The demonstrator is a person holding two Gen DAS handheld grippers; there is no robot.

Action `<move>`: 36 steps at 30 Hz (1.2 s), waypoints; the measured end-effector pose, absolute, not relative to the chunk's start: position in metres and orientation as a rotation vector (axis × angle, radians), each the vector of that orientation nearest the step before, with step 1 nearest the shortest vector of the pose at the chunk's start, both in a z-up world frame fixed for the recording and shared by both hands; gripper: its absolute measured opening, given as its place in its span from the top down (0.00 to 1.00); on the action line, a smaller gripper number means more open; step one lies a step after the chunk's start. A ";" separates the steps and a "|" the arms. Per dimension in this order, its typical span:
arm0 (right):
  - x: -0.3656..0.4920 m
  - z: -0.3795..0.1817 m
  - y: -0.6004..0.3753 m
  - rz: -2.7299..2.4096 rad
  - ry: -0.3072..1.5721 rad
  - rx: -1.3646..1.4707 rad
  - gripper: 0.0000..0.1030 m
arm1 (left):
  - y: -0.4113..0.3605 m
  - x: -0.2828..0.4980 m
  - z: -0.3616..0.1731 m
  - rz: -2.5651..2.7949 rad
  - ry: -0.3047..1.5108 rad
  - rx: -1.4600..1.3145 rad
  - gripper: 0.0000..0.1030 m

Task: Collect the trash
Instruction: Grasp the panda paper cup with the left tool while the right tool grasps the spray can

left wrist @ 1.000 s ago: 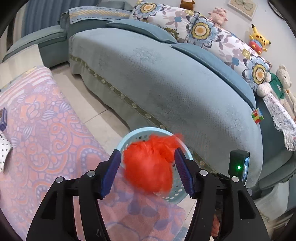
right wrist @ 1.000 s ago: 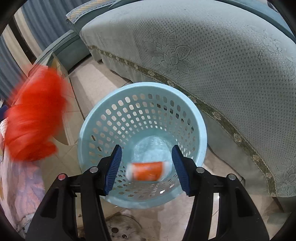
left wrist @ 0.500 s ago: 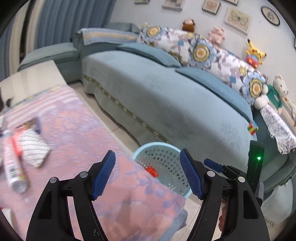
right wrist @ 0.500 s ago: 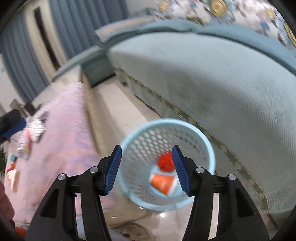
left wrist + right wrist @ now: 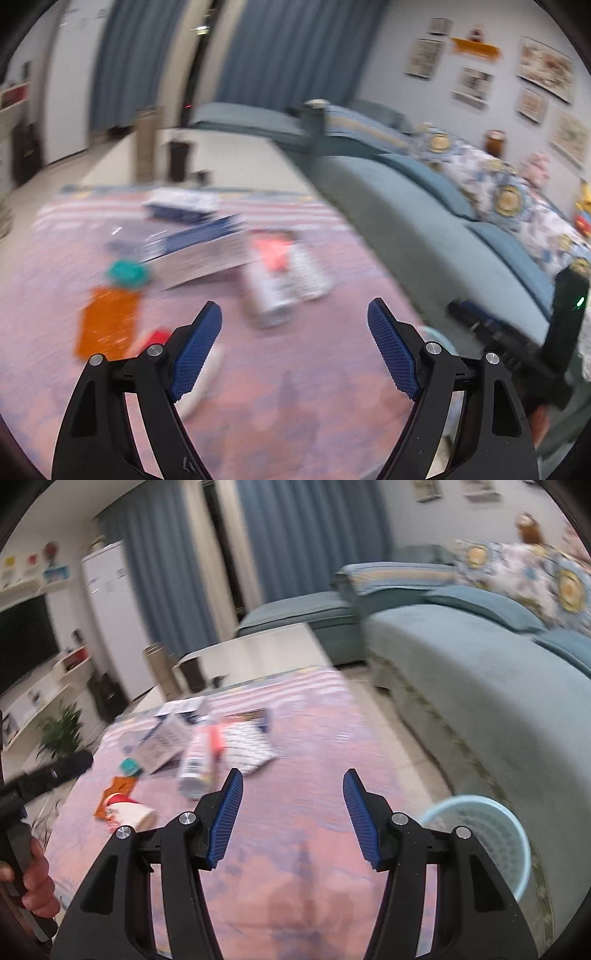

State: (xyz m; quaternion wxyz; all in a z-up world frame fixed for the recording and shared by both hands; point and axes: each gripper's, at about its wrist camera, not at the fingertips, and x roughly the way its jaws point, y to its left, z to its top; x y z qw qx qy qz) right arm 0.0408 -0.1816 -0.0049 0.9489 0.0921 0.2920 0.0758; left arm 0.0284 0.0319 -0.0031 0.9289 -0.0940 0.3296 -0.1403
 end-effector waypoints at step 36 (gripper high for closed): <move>0.215 -0.103 -0.030 0.326 0.965 0.101 0.53 | 0.089 0.100 -0.108 -0.167 0.970 -0.304 0.39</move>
